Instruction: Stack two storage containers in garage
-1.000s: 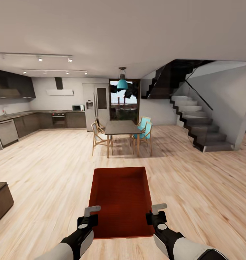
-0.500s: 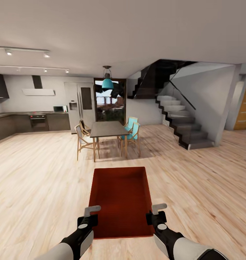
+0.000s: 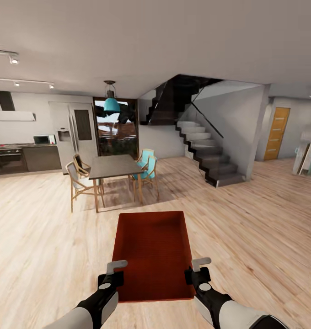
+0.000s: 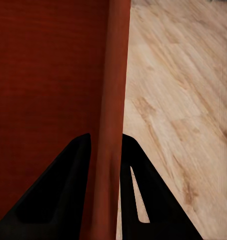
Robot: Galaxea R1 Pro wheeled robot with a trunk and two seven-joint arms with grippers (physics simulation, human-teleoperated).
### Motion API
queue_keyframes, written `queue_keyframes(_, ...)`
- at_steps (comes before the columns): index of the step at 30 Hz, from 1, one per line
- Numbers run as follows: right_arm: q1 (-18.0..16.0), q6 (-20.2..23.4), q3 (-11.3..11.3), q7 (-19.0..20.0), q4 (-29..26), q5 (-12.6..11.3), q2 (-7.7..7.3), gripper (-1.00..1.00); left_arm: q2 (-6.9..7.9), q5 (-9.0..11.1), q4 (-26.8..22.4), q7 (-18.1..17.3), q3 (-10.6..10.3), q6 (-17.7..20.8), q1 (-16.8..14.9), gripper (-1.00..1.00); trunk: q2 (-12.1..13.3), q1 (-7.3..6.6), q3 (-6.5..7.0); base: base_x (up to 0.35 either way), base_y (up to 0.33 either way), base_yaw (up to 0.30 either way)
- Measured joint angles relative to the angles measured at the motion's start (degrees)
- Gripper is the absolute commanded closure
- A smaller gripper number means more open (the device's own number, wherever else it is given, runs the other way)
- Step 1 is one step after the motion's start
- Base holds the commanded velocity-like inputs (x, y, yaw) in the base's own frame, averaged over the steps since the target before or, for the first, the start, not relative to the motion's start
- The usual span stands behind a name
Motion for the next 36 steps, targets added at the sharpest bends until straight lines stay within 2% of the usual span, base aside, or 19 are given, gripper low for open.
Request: queue_keyframes(36, 0.0, 0.0, 0.0, 0.0, 0.0, 0.0, 0.0, 1.0, 0.01, 0.0, 0.0, 0.0, 0.0, 0.0, 0.0, 1.0, 0.0, 0.0, 0.0, 0.321, 0.0, -0.274)
